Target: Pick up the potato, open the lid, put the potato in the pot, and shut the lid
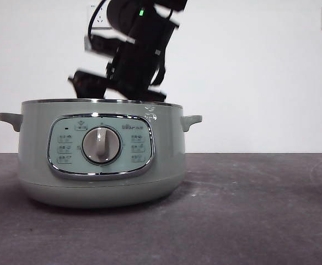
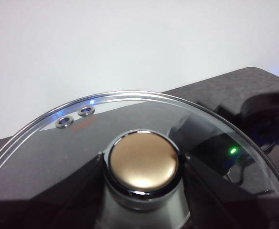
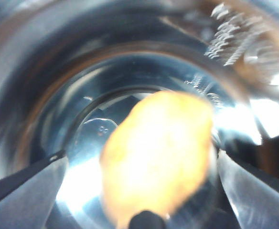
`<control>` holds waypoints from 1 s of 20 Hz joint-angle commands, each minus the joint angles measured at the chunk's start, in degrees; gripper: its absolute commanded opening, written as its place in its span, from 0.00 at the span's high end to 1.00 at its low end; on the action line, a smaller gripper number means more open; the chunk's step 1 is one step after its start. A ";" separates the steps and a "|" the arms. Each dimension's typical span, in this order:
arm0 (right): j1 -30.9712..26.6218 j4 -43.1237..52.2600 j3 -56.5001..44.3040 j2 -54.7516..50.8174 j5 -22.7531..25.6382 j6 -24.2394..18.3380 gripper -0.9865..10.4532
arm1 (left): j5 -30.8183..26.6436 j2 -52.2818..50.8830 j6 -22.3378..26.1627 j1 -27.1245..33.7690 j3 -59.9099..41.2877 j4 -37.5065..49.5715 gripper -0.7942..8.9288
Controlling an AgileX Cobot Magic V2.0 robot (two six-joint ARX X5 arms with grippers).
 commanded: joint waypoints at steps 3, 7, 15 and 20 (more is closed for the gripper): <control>-0.20 -8.63 0.11 -14.32 0.20 0.96 0.45 | -0.15 1.25 0.68 0.02 0.98 5.55 0.93; -0.44 -17.86 0.11 -28.04 3.45 1.36 0.45 | -0.02 7.17 0.68 0.02 0.98 7.04 0.93; -0.44 -22.82 0.11 -46.91 9.44 6.01 0.45 | 3.08 22.69 0.63 0.00 0.98 12.35 0.93; -0.44 -23.67 0.11 -53.79 9.44 7.45 0.45 | 4.70 31.65 0.35 -0.52 0.98 16.92 0.93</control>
